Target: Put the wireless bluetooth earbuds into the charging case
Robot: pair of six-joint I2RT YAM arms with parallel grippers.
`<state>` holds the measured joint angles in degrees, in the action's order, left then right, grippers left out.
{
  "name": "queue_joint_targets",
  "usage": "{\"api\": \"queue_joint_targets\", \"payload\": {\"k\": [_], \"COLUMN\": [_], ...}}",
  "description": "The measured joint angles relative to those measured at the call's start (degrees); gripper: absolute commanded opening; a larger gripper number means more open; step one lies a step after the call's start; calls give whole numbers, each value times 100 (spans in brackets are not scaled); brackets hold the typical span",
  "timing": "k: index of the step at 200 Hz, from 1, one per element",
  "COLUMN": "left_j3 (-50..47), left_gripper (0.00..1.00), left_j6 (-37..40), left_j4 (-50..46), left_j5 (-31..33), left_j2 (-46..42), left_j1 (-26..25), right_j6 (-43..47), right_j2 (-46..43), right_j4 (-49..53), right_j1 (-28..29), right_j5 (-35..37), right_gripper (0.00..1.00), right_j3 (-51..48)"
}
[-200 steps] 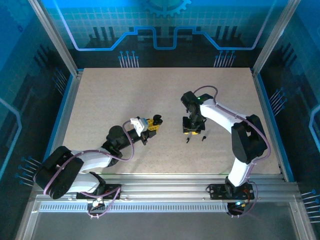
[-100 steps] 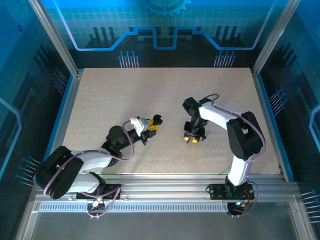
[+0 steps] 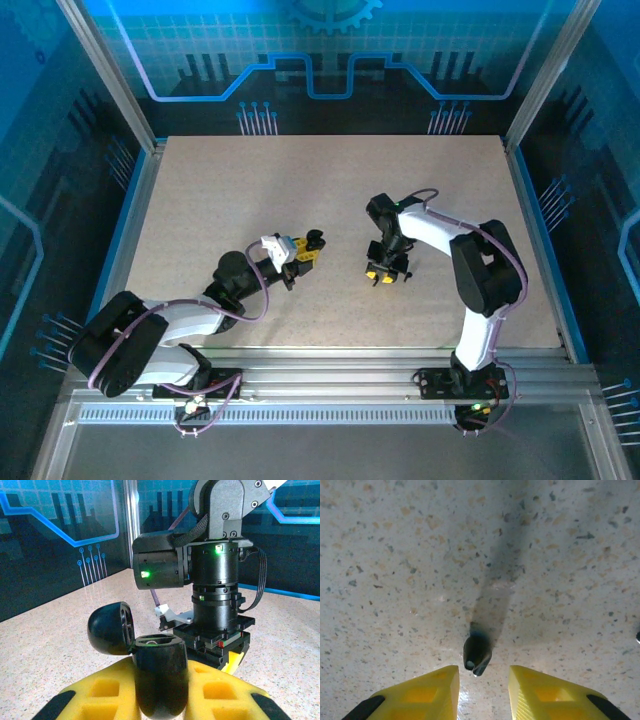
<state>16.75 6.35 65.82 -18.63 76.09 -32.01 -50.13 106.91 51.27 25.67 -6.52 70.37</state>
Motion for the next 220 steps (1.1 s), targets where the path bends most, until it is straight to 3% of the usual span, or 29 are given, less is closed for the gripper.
{"api": "queue_joint_targets", "payload": {"k": [161,220], "left_j3": [2,20], "left_gripper": [17,17], "left_j6": [-39,-24], "left_j4": [74,444], "left_j5": [-2,-24], "left_j2": [409,1141], "left_j1": [0,-35], "right_j6": [216,354], "right_j2": [203,-737], "right_j4": [-98,-761], "right_j1": [-63,-61], "right_j5": [-15,286], "right_gripper": [16,15], "right_j3": [-7,-507]}}
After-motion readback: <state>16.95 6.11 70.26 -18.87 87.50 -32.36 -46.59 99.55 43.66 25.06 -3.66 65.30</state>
